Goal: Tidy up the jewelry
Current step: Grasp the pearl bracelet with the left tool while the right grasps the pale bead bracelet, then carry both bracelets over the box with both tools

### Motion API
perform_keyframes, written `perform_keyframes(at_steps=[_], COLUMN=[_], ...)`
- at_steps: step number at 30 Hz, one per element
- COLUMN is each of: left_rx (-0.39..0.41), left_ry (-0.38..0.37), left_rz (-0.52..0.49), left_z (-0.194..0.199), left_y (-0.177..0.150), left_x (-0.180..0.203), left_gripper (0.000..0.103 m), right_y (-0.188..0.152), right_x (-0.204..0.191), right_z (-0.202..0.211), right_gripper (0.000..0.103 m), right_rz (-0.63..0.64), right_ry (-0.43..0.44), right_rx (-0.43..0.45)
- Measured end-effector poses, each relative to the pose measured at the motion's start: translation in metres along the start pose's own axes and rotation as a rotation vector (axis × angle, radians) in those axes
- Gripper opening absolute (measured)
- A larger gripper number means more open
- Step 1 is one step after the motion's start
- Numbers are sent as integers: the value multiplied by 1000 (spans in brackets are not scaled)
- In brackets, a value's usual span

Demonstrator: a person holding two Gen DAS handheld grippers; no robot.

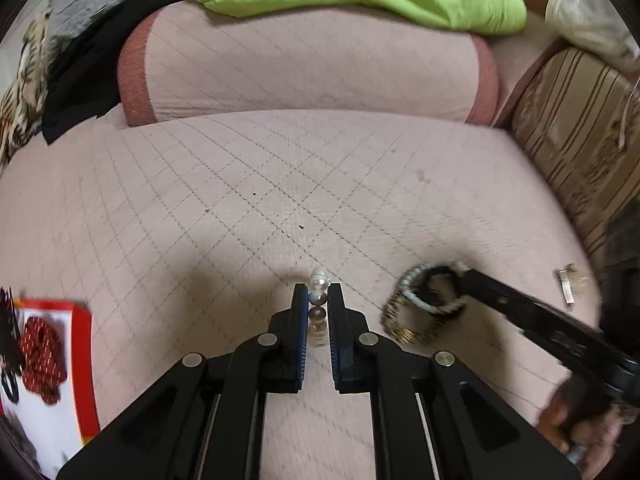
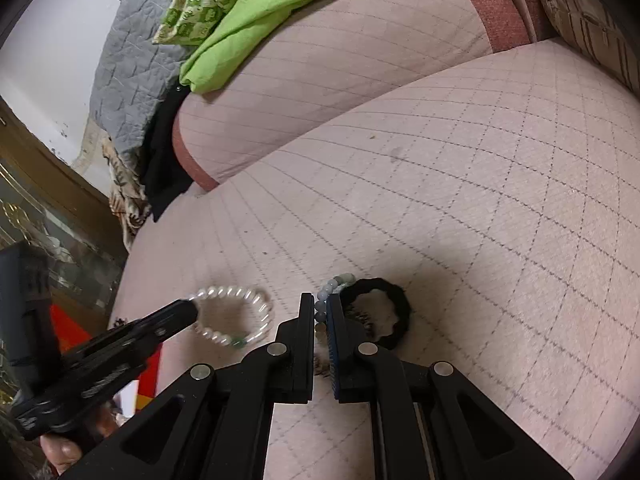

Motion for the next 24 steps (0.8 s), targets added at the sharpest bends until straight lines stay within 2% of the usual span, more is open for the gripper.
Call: perform_keyframes(at_steps=[6, 10, 18, 24], left_rx=[11, 17, 55, 50], left_ry=[-83, -108, -33, -3], left_rz=[90, 138, 136, 203], left_z=[44, 69, 120, 141], left_y=[-10, -22, -54, -83], left_x=[-20, -37, -71, -117], left_gripper=[9, 9, 9, 9], right_y=[-9, -19, -55, -88], right_x=[-23, -45, -80, -117], right_z=[13, 22, 32, 32], right_gripper=[7, 7, 7, 7], right_rz=[27, 67, 109, 179], right_ry=[55, 99, 143, 139], right_rx=[1, 0, -30, -80])
Point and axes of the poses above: each gripper's, at about its wrist camera, not at the fingertips, and z roughly against the way its jaws point, x to its right, y to its top, the point moved 2 cm from there along -z, roughly the way its jaws point, and after that the axes turned 4 degrees about -x, right-handed, at the moved point
